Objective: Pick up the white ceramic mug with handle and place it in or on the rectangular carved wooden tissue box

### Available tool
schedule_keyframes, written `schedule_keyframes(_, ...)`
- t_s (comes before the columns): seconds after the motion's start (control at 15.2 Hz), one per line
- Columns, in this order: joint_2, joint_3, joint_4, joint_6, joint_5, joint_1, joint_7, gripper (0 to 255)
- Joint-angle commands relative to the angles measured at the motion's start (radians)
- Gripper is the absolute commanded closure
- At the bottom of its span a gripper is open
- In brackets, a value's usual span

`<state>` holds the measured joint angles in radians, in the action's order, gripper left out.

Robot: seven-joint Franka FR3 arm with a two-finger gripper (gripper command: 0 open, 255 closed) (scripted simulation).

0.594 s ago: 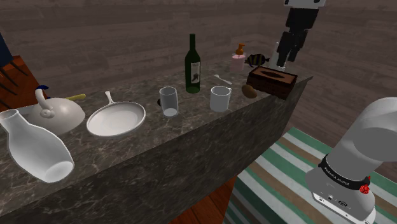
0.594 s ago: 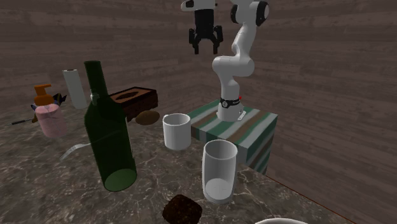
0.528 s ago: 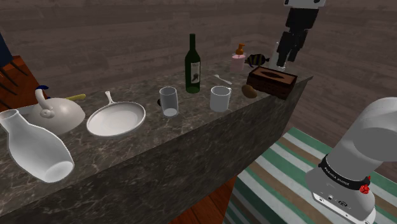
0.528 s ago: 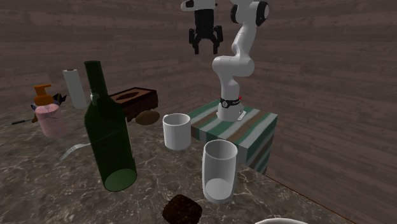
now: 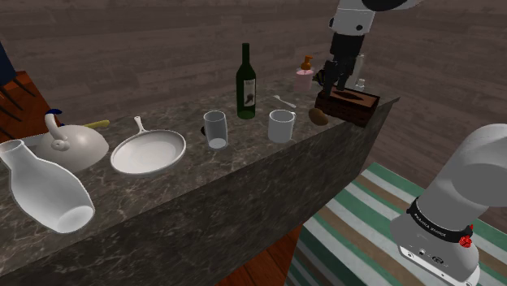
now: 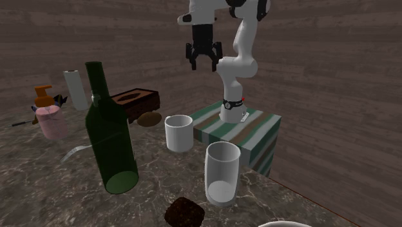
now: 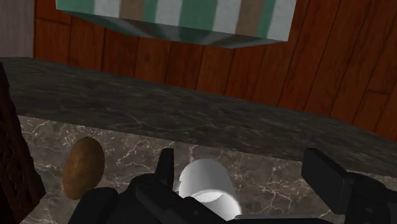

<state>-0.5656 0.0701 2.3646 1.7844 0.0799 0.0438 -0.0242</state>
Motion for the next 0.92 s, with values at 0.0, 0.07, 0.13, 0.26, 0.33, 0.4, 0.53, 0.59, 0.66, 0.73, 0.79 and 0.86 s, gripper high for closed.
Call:
schedule_keyframes(0.0,0.069,0.012,-0.005,0.070,-0.002,0.003,0.001,0)
schedule_keyframes(0.07,0.102,0.019,-0.012,0.100,-0.003,0.005,0.004,0)
schedule_keyframes(0.13,0.136,0.026,-0.020,0.128,-0.005,0.007,0.007,0)
schedule_keyframes(0.26,0.206,0.039,-0.040,0.183,-0.010,0.010,0.013,0)
schedule_keyframes(0.33,0.242,0.045,-0.052,0.209,-0.014,0.012,0.017,0)
schedule_keyframes(0.4,0.278,0.051,-0.066,0.233,-0.019,0.013,0.021,0)
schedule_keyframes(0.53,0.351,0.063,-0.097,0.280,-0.030,0.016,0.030,0)
schedule_keyframes(0.59,0.388,0.069,-0.114,0.301,-0.037,0.017,0.036,0)
schedule_keyframes(0.66,0.425,0.074,-0.133,0.322,-0.045,0.019,0.041,0)
schedule_keyframes(0.73,0.463,0.079,-0.153,0.341,-0.053,0.021,0.047,0)
schedule_keyframes(0.79,0.500,0.084,-0.175,0.359,-0.062,0.023,0.054,0)
schedule_keyframes(0.86,0.538,0.088,-0.197,0.376,-0.072,0.025,0.060,0)
